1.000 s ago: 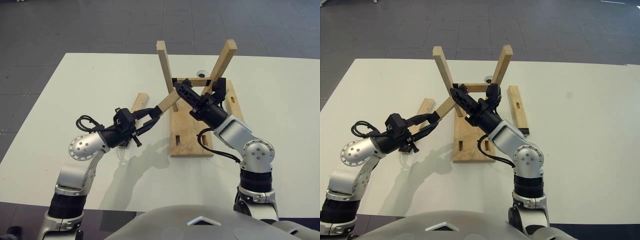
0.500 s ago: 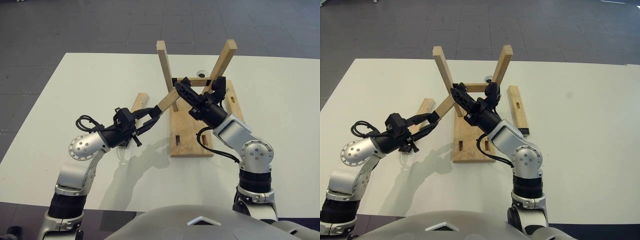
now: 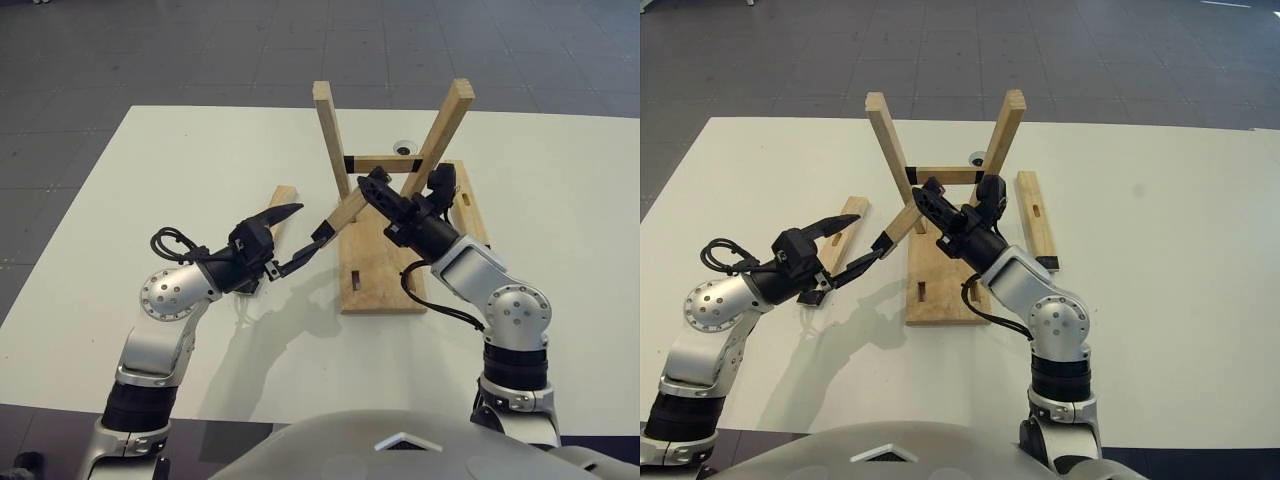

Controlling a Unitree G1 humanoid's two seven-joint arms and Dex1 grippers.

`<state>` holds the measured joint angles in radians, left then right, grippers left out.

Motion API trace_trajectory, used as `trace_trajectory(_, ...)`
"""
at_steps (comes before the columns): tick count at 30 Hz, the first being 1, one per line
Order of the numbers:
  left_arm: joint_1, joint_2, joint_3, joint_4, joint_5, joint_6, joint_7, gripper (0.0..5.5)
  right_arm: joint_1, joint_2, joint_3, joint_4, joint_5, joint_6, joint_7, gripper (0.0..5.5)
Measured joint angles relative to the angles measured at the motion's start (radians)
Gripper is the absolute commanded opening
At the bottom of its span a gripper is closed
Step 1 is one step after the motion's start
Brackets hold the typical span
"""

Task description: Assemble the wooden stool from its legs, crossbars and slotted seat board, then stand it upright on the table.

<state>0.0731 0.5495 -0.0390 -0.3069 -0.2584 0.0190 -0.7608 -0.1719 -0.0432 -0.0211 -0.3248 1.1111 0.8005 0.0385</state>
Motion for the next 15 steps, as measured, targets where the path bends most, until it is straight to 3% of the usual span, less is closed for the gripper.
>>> trace_trajectory(3,-0.037,-0.004,0.000,0.049,-0.002,0.002,-0.008,3.15,0.044,-0.069,-0.063,-0.029,-0.019,0.000,-0.005,0.41)
trace_trajectory(8,-0.101,-0.114,-0.020,0.099,0.031,0.025,0.120,3.15,0.084,-0.230,-0.214,-0.078,-0.018,0.010,-0.012,0.41)
trace_trajectory(15,-0.070,-0.129,-0.036,0.123,0.069,0.042,0.143,3.15,0.041,-0.412,-0.306,0.021,-0.248,-0.020,-0.050,0.41)
